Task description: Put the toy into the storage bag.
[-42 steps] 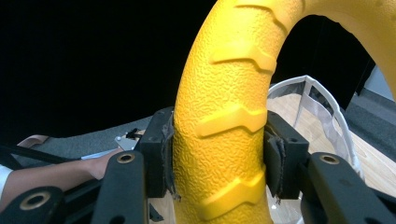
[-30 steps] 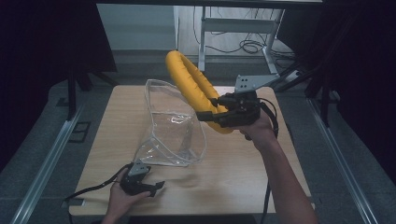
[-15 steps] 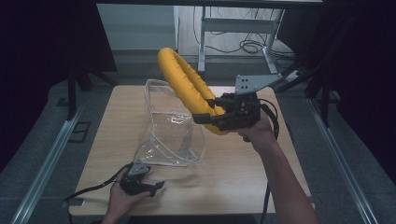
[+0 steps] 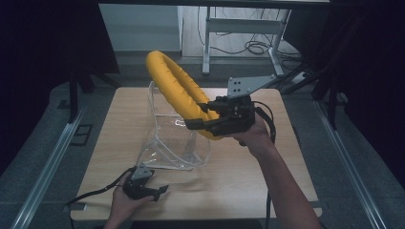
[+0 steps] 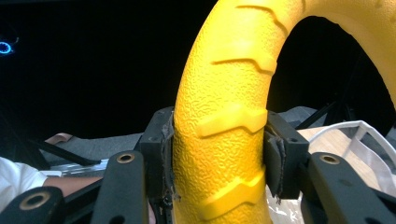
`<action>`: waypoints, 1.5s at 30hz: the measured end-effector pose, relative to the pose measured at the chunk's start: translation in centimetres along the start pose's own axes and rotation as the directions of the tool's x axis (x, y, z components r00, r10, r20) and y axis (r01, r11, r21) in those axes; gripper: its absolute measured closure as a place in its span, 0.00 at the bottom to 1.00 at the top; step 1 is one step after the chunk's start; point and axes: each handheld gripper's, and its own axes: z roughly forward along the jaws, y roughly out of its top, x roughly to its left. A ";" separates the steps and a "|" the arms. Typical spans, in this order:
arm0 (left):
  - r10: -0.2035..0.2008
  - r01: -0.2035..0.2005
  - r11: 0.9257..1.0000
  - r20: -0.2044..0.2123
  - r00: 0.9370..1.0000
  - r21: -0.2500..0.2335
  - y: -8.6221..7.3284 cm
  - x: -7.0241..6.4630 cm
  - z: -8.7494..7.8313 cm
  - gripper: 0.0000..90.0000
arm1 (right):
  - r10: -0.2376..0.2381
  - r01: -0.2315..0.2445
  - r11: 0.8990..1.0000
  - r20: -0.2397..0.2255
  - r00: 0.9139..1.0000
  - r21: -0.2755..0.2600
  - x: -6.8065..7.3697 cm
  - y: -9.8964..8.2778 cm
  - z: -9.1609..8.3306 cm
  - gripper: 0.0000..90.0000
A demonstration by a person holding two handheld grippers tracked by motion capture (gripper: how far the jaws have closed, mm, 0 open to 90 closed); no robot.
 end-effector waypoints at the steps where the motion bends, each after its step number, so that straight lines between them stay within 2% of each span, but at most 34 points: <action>1: 0.000 0.000 1.000 0.000 1.000 -0.002 0.0 0.0 0.0 0.20 | 0.001 -0.001 1.000 -0.007 1.000 0.000 0.0 0.0 0.2 0.57; 3: -0.001 0.001 1.000 0.000 1.000 -0.001 0.0 0.0 0.0 0.20 | 0.014 -0.013 1.000 -0.017 1.000 0.009 -0.2 -0.1 0.7 0.57; 19: 0.002 -0.002 1.000 -0.002 1.000 -0.003 0.0 0.0 0.0 0.20 | 0.016 -0.016 1.000 -0.057 0.998 0.007 -0.1 -0.2 3.1 0.57; 35: 0.004 -0.004 1.000 0.000 1.000 0.000 0.0 0.0 0.0 0.20 | 0.040 -0.039 0.999 -0.087 0.995 0.007 -0.2 -0.7 4.7 0.57; 45: 0.005 -0.005 1.000 0.000 1.000 0.003 0.0 0.0 0.0 0.20 | 0.061 -0.060 0.998 -0.089 0.994 0.009 -0.6 -1.7 5.2 0.57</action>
